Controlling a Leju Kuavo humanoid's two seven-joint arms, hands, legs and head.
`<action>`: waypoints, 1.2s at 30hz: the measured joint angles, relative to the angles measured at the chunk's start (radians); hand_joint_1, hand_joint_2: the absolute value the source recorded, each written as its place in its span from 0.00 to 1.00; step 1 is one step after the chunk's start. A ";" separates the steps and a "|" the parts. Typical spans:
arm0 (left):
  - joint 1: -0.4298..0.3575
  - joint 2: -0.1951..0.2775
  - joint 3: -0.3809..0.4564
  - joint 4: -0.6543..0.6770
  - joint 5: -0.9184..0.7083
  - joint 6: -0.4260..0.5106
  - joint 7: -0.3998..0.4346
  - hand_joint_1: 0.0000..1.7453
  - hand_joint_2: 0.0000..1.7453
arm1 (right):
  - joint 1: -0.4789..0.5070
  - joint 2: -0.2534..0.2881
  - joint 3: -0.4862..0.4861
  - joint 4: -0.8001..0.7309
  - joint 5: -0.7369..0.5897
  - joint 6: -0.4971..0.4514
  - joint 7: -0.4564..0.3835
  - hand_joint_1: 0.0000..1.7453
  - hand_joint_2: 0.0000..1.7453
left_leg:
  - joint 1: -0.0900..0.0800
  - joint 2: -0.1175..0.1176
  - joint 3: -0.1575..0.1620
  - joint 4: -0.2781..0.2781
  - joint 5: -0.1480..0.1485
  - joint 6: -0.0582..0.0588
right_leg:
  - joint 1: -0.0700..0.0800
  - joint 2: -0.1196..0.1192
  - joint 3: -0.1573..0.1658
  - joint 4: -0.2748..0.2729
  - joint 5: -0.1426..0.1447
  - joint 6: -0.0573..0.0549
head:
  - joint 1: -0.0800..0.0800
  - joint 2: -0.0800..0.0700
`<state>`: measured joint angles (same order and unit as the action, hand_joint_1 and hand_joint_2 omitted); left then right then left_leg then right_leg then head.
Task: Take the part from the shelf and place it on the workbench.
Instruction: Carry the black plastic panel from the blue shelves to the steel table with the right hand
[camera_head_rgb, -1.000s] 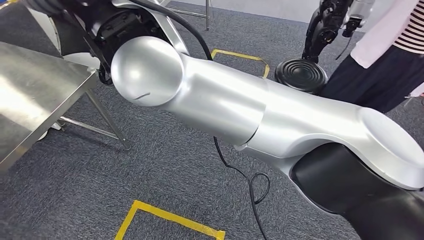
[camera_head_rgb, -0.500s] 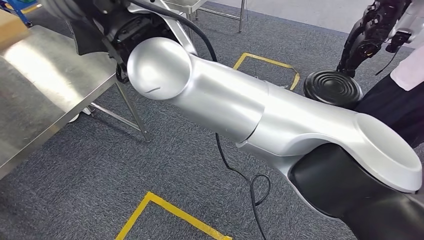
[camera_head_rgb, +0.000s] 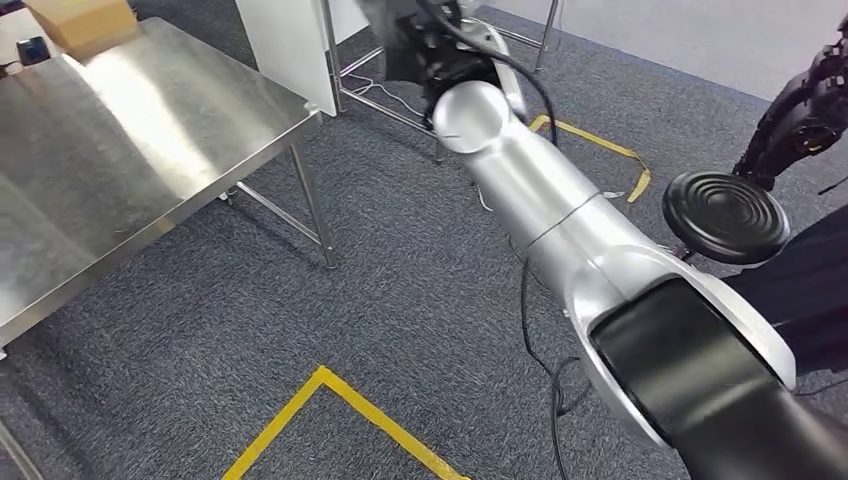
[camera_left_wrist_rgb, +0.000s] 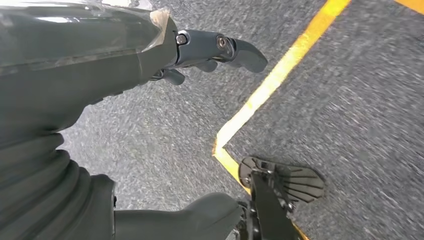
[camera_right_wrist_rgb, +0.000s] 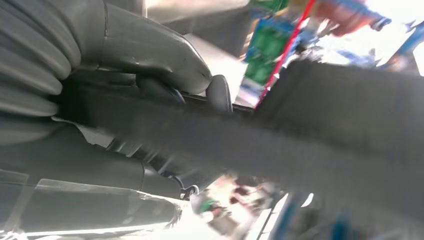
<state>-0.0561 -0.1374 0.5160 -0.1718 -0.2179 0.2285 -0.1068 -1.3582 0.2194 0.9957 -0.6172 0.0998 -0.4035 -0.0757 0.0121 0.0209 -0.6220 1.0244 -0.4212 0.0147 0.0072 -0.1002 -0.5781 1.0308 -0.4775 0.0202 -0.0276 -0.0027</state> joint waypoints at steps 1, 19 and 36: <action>0.001 0.002 -0.008 0.000 -0.005 -0.003 -0.001 0.00 1.00 | 0.017 -0.016 -0.042 -0.005 0.029 0.008 0.006 1.00 1.00 | 0.001 -0.011 0.001 -0.003 0.003 0.008 | -0.003 0.024 -0.015 0.031 -0.016 0.002 | 0.002 0.000; -0.038 0.004 -0.110 -0.001 -0.098 -0.027 0.035 0.00 1.00 | 0.320 -0.175 -0.478 -0.264 0.444 0.118 0.106 1.00 1.00 | 0.001 -0.037 -0.114 0.201 -0.097 -0.025 | -0.027 0.091 -0.030 -0.018 0.047 -0.019 | 0.001 0.000; -0.086 -0.011 -0.138 -0.008 -0.126 -0.020 0.071 0.00 1.00 | 0.250 0.007 -0.525 -0.279 0.645 0.217 0.147 1.00 1.00 | -0.002 -0.056 -0.015 -0.028 0.037 0.026 | -0.021 0.093 -0.153 0.273 -0.085 0.001 | 0.010 0.000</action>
<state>-0.1417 -0.1482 0.3777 -0.1794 -0.3443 0.2088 -0.0359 -1.1086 0.2264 0.4704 -0.8964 0.7453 -0.1865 0.0711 0.0102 -0.0354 -0.6368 0.9962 -0.3842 0.0410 -0.0138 -0.0072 -0.7311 1.3033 -0.5627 0.0217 -0.0172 -0.0027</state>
